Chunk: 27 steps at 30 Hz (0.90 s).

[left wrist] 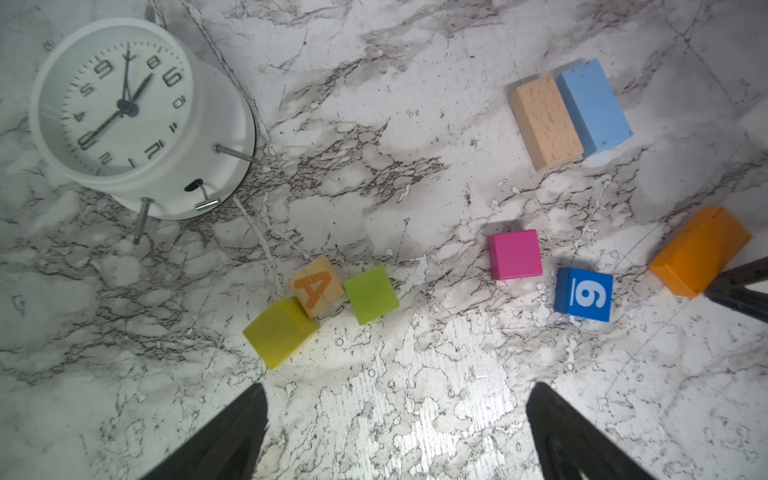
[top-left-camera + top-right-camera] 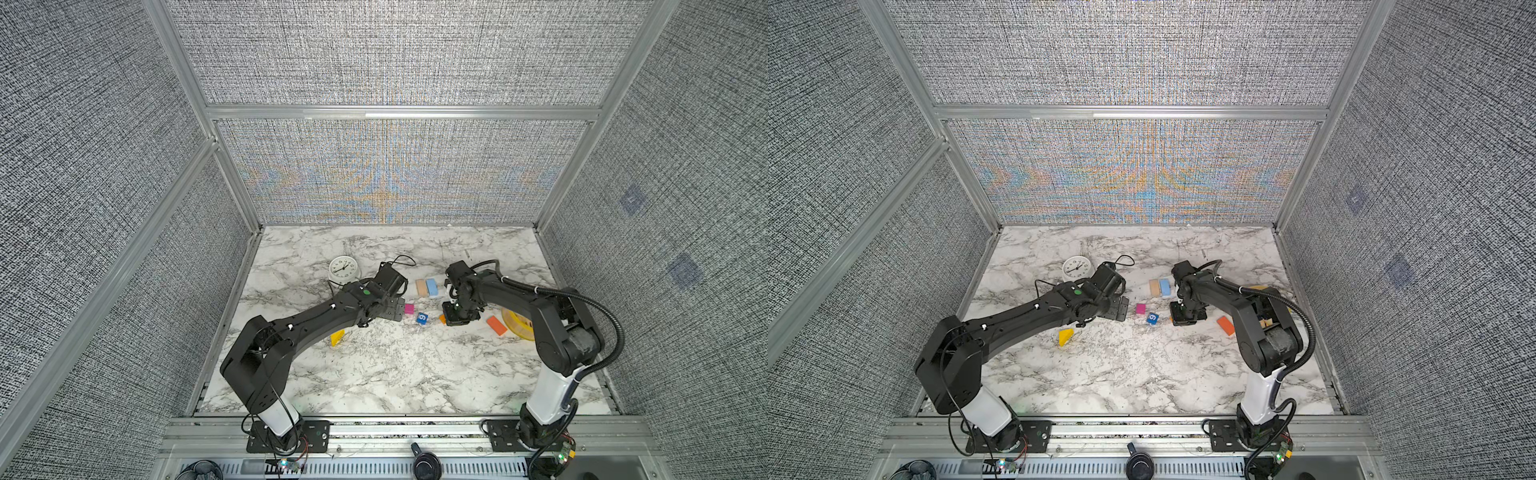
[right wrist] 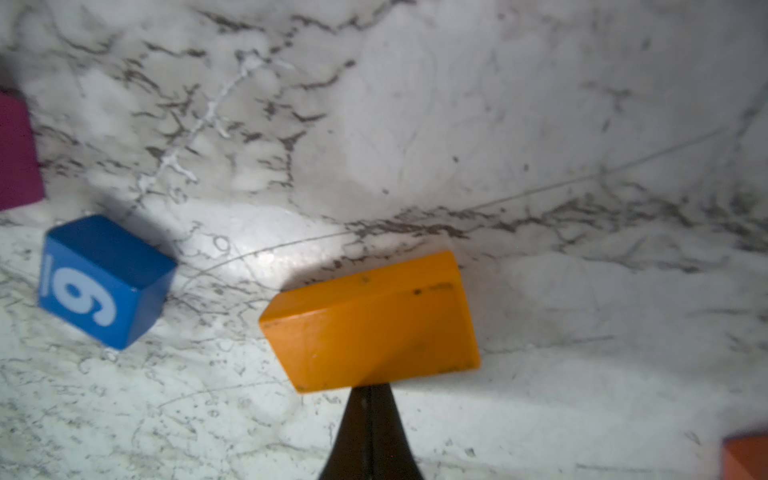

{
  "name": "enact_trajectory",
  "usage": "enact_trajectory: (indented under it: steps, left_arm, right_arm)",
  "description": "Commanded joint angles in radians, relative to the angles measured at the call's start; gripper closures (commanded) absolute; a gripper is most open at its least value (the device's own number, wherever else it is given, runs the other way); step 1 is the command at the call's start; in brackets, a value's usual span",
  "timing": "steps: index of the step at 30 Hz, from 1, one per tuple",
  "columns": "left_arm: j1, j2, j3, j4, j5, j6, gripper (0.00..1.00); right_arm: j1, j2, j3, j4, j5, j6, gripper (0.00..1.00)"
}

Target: Build the wood block tower

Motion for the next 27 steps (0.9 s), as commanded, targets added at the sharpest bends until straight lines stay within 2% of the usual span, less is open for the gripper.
enact_trajectory:
  steps: [1, 3, 6, 7, 9, 12, 17, 20, 27]
  left_arm:
    - [0.002, -0.009, -0.002, 0.003, -0.013, -0.008, 0.01]
    - [0.002, -0.008, -0.002, 0.002, -0.015, -0.006, 0.01]
    - [0.002, -0.009, -0.002, 0.003, -0.019, -0.004, 0.01]
    - [0.001, -0.010, -0.002, 0.003, -0.020, -0.003, 0.01]
    - [0.001, -0.011, -0.001, 0.002, -0.023, -0.003, 0.01]
    - [0.001, -0.013, 0.002, 0.000, -0.025, -0.002, 0.01]
    - [0.001, 0.008, 0.018, -0.009, -0.030, -0.003, 0.01]
    - [0.002, 0.023, 0.024, -0.003, -0.028, -0.005, 0.01]
    - [0.002, 0.078, 0.065, -0.006, -0.033, 0.005, 0.01]
  right_arm:
    - [0.004, 0.006, 0.020, -0.013, -0.002, 0.009, 1.00]
    - [0.004, 0.001, 0.026, -0.022, 0.003, 0.009, 0.98]
    - [0.008, -0.020, 0.020, -0.034, 0.012, 0.007, 0.89]
    - [0.009, -0.028, 0.017, -0.040, 0.019, 0.005, 0.84]
    - [0.012, -0.046, 0.008, -0.056, 0.037, 0.004, 0.66]
    - [0.016, -0.074, -0.006, -0.065, 0.044, 0.011, 0.49]
    - [0.018, -0.094, -0.005, -0.066, 0.047, 0.036, 0.41]
    - [0.025, -0.082, 0.010, -0.057, 0.048, 0.033, 0.30]
    - [0.040, -0.014, 0.084, -0.073, 0.096, 0.023, 0.27]
